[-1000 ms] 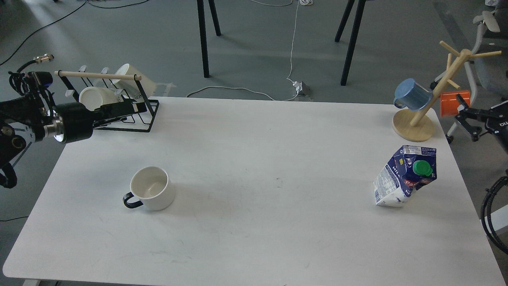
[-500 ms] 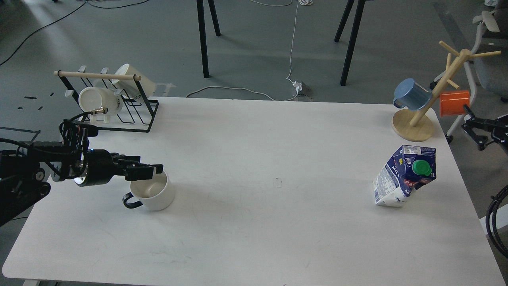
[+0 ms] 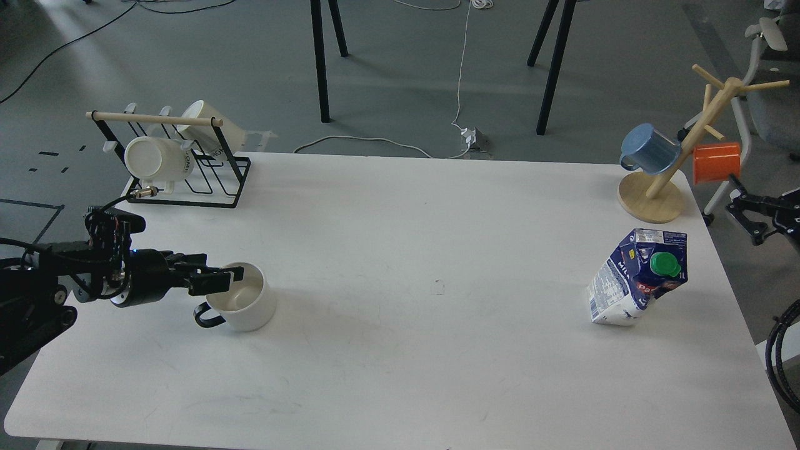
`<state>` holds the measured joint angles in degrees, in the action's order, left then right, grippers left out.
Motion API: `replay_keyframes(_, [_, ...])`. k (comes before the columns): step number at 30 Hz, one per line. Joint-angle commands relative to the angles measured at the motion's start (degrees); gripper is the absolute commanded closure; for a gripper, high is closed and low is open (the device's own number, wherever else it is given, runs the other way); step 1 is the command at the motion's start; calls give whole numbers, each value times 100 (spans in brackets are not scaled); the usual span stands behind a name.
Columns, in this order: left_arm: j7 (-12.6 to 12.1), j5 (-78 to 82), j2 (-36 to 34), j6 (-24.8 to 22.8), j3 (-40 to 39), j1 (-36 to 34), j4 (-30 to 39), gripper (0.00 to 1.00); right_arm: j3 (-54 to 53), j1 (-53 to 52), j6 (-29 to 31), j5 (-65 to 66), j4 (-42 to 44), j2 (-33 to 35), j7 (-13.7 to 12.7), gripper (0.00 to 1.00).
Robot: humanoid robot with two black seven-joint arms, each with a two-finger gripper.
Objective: Place cup and milk with both arms
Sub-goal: 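Grasp the white mug rim with the left gripper, then carry the white mug toward the table center and set it down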
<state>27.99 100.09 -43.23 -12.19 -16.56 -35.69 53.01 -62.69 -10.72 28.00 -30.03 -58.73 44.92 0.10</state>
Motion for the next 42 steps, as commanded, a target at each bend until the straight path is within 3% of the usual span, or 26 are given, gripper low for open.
replay_keyframes(1, [1,142,104,50,38,70,-27,12,-15,17,0,-3,11,-1,-1,1])
replay_keyframes(5, [1,204,175,208,38,97,-62,28,-24,26,0,-3,11,8,7,1])
replay_keyframes(8, [1,248,148,323,82,167,-62,45,-24,44,0,-3,11,8,16,1])
replay_keyframes(12, [1,467,131,358,91,202,-71,59,-24,79,0,-3,11,8,25,1])
replay_keyframes(14, [1,538,122,454,91,211,-80,81,-33,105,0,-3,11,-1,25,1])
replay_keyframes(15, [1,556,139,594,91,211,-80,100,-33,105,0,-3,11,8,25,1])
replay_keyframes(19, [1,547,139,1043,91,185,-62,100,-50,167,0,-3,11,8,25,1])
replay_keyframes(27, [1,529,139,1000,38,-8,87,100,-77,220,0,-3,46,8,34,1])
replay_keyframes(31, [1,512,271,684,21,-359,394,100,-85,220,0,-3,108,8,25,1])
replay_keyframes(37, [1,-365,1543,-107,82,-1211,360,100,-94,220,0,-3,239,17,34,1])
replay_keyframes(42, [1,-534,2528,-257,135,-1511,-368,100,-94,220,0,-29,284,43,34,1])
